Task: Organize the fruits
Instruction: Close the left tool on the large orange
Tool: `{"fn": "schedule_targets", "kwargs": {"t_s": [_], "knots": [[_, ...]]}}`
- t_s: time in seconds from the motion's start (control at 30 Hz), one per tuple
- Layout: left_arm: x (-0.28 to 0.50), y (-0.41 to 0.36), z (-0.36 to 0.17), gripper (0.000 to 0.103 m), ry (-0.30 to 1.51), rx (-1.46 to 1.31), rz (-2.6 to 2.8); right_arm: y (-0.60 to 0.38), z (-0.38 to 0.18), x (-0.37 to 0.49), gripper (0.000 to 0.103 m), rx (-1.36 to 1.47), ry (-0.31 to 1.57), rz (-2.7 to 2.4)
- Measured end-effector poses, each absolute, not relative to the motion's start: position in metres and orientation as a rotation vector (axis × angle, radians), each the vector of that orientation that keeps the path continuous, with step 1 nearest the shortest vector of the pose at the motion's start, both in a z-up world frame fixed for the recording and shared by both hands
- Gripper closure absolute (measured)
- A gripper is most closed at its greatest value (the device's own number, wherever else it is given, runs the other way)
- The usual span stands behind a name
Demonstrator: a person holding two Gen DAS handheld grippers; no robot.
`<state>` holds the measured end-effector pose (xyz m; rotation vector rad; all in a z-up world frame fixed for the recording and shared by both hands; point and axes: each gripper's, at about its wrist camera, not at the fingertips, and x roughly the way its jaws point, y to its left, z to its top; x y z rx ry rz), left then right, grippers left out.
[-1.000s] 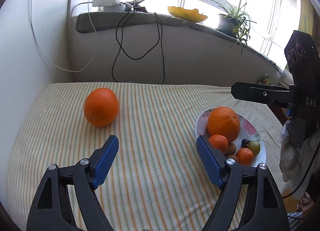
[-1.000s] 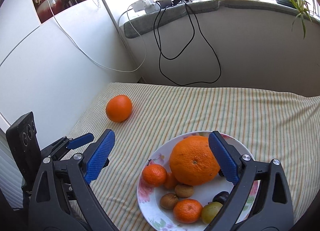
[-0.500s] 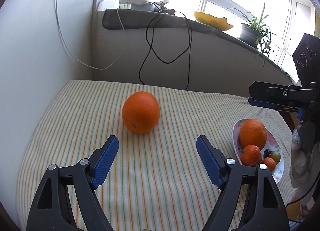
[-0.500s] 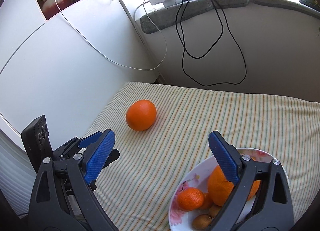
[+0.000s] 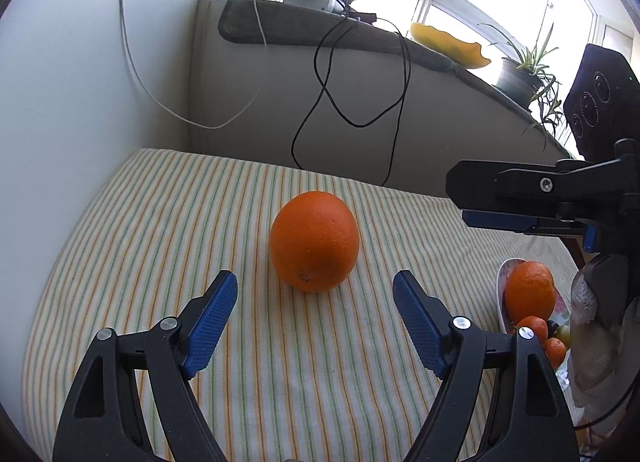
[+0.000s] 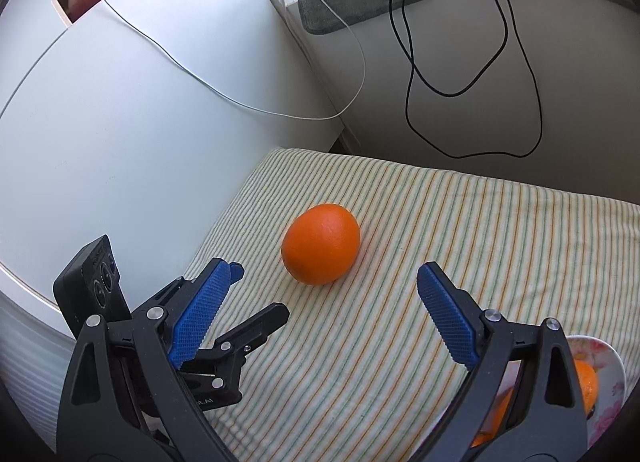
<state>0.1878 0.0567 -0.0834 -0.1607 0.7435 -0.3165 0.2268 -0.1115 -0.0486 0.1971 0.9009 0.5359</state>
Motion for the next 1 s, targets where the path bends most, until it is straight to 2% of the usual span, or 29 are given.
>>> {"fn": "schedule_targets", "kwargs": {"t_s": [0.33,0.4,0.67,0.93,1.0], "knots": [[0.209,0.06,-0.098,0.023,0.77,-0.197,-0.346,-0.096,-0.077,0.259,0.013,0.3,1.029,0.531],[0.212,0.062,-0.099,0.023,0.772,-0.217,-0.351,-0.095,-0.083,0.266,0.017,0.329,1.053,0.528],[0.222,0.061,-0.106,0.023,0.79,-0.228,-0.376,-0.089,-0.101,0.284,0.02,0.4,1.124,0.526],[0.23,0.059,-0.109,0.025,0.803,-0.23,-0.395,-0.074,-0.111,0.297,0.029,0.383,1.146,0.52],[0.231,0.057,-0.109,0.025,0.806,-0.224,-0.399,-0.071,-0.112,0.298,0.035,0.38,1.148,0.52]]}}
